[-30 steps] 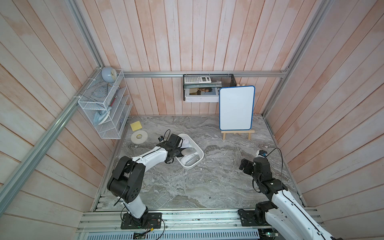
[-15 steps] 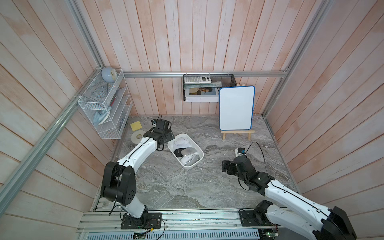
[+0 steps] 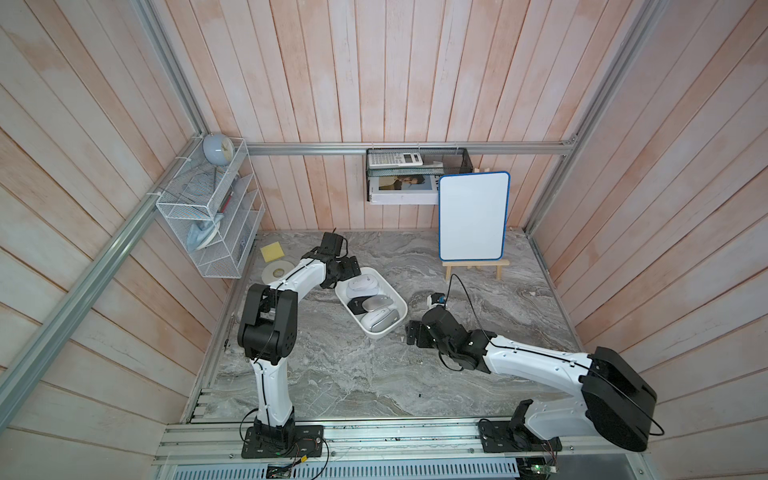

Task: Take out the mouse from the storage box
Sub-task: Adjust the storage box at the center of the board.

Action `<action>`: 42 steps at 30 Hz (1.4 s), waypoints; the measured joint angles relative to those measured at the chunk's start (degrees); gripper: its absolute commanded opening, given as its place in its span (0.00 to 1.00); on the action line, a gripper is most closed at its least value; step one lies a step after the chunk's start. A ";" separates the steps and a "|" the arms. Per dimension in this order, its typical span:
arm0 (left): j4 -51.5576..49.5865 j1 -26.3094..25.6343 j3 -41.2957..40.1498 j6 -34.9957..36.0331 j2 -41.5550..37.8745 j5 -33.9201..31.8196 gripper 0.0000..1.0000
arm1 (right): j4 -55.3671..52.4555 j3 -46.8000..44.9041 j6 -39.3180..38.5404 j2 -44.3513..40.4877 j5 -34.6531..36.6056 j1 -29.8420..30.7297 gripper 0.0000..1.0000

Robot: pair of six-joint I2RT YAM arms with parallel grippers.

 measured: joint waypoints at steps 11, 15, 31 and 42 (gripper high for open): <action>8.87 -5.16 -13.66 -3.52 -6.45 0.66 0.86 | 0.13 4.02 1.46 4.50 -1.73 0.11 0.97; 11.23 -6.95 -20.50 -5.77 -11.74 0.28 0.85 | -0.35 4.09 2.16 4.50 -1.73 0.00 0.98; 14.34 -2.91 -28.85 -8.92 -21.62 2.49 0.91 | -0.81 2.40 7.87 3.96 -4.96 -2.12 0.97; 15.56 -1.14 -15.72 -5.81 -7.72 10.71 0.92 | 1.77 2.32 8.28 5.25 -10.43 -2.12 0.98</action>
